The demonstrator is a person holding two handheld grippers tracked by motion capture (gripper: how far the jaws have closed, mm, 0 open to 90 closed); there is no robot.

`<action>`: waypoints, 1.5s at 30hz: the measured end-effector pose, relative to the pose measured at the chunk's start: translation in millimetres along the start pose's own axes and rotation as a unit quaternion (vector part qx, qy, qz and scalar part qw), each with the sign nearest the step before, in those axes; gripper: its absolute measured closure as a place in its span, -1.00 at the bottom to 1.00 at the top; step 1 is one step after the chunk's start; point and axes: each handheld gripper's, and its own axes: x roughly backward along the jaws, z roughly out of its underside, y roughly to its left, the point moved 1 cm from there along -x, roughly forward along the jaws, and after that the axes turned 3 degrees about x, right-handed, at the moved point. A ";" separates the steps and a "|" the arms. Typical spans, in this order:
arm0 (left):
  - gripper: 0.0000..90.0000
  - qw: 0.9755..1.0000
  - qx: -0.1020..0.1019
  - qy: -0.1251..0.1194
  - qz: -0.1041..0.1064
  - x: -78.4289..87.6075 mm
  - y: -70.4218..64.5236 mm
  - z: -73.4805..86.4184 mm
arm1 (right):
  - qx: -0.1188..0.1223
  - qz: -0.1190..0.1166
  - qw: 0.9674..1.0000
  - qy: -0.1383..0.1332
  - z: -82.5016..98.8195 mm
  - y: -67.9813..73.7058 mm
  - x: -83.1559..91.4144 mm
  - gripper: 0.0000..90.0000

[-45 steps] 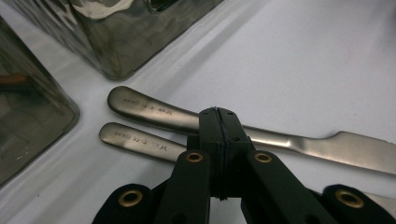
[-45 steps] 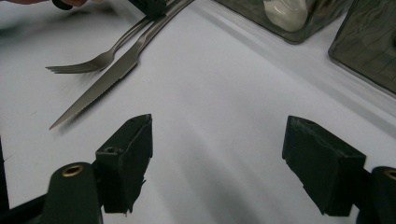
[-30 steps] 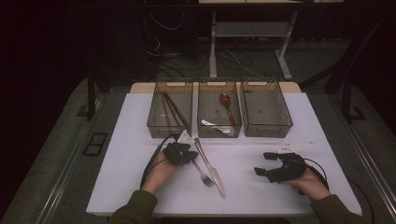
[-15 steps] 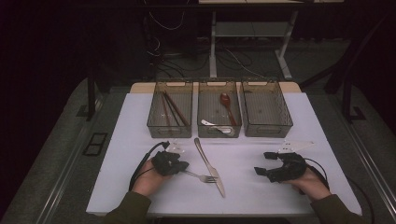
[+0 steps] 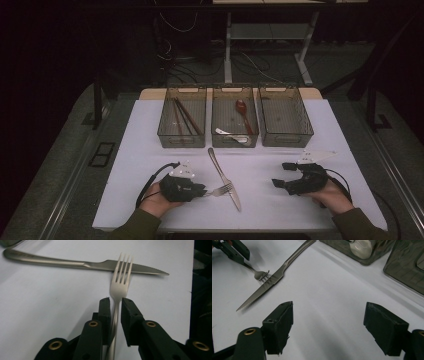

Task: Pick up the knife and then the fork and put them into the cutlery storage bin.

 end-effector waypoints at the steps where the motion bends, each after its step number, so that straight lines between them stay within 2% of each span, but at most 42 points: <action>1: 0.67 1.000 -0.003 0.006 0.000 -2.8 -0.4 -0.3 | 0.002 0.000 1.000 -0.002 0.0 0.1 0.1 -0.48; 6: 0.70 1.000 -0.008 0.022 0.005 -10.5 0.3 3.4 | 0.002 -0.001 1.000 -0.003 0.2 0.0 0.3 -0.48; 8: 0.73 1.000 -0.005 0.019 0.005 -11.1 0.6 4.7 | 0.002 0.000 1.000 -0.002 0.3 -0.3 0.2 -0.48; 14: 0.84 0.999 -0.027 0.020 -0.005 -11.4 -2.4 5.0 | 0.005 0.001 1.000 -0.005 -0.1 0.6 0.1 -0.49; 18: 0.87 0.999 -0.029 0.019 -0.004 -11.2 -2.3 4.9 | 0.005 0.002 1.000 -0.010 -0.7 1.2 -0.4 -0.54; 20: 0.88 0.999 -0.031 0.021 -0.012 -10.8 -2.0 4.1 | 0.003 0.003 1.000 -0.012 -1.4 1.5 -1.6 -0.58; 25: 0.88 1.000 -0.013 -0.011 -0.025 -6.6 0.2 -2.3 | -0.008 -0.007 1.000 -0.016 -6.2 3.6 -5.2 -0.64; 27: 0.88 0.999 -0.010 -0.023 -0.033 -5.4 -0.2 -8.6 | -0.026 -0.022 0.999 -0.016 -10.7 4.6 -7.6 -0.70; 28: 0.88 0.999 -0.008 -0.028 -0.034 -5.8 -0.7 -11.0 | -0.032 -0.038 0.999 -0.023 -13.7 5.9 -8.5 -0.70; 30: 0.88 0.999 -0.008 -0.032 -0.038 -7.6 -2.7 -17.6 | -0.029 -0.050 0.998 -0.025 -19.4 9.8 -11.4 -0.72; 32: 0.88 0.998 -0.011 -0.036 -0.043 -11.0 -5.7 -25.0 | -0.022 -0.055 0.998 -0.032 -26.5 14.8 -15.0 -0.69; 37: 0.88 0.997 -0.016 -0.042 -0.055 -18.6 -11.8 -38.7 | -0.029 -0.073 0.996 -0.051 -40.9 25.0 -26.3 -0.64; 38: 0.88 0.997 -0.010 -0.048 -0.057 -20.7 -13.3 -41.1 | -0.033 -0.078 0.995 -0.053 -42.9 26.1 -28.7 -0.62; 42: 0.88 0.996 -0.010 -0.050 -0.069 -24.8 -14.0 -51.2 | -0.041 -0.088 0.993 -0.063 -52.3 29.4 -36.9 -0.46; 45: 0.89 0.995 -0.011 -0.055 -0.077 -27.1 -14.6 -58.2 | -0.043 -0.091 0.992 -0.077 -60.7 30.6 -43.2 -0.26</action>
